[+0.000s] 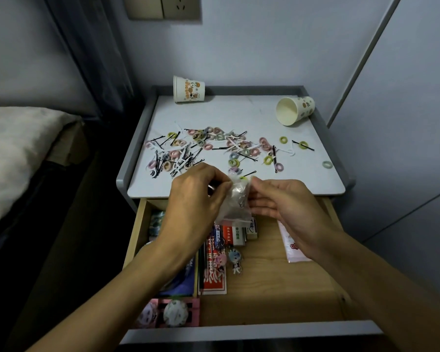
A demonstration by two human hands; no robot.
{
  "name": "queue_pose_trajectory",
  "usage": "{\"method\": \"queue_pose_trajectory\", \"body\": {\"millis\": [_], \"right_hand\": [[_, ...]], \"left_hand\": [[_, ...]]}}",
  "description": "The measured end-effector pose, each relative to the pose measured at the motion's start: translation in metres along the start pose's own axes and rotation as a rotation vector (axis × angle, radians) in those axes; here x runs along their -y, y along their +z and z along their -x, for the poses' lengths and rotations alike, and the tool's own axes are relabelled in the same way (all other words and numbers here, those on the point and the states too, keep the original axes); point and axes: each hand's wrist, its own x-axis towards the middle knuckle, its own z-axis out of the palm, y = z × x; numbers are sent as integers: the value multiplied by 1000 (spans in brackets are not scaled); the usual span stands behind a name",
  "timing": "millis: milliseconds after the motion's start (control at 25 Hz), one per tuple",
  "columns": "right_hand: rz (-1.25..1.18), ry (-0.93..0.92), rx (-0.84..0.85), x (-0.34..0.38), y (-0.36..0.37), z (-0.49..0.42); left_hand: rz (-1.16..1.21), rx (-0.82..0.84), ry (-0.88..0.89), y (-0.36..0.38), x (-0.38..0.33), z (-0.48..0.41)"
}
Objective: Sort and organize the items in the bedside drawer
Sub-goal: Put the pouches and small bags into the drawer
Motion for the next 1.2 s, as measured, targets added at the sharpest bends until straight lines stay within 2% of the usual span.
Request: {"method": "queue_pose_trajectory", "body": {"millis": [80,280,480,600,720,880,1200], "right_hand": [[78,-51,-11,1,1,0],[34,-57,-8,2,0,-3],[329,-213,-207,-3,9,-6],[130,-135,-85,-1,8,-3],[133,-90,27,-3,8,1],[73,-87,-31,-2,5,-1],[203,-164,-129,-7,10,-2]], "left_hand": [[35,16,-11,0,-1,0],[92,48,-118,-6,-1,-1],[137,69,-226,-6,-2,0],[278,36,-335,-6,3,-3],[329,27,-391,-7,5,-4],[311,29,-390,-7,5,-4],[304,12,-395,-6,6,-3]]}}
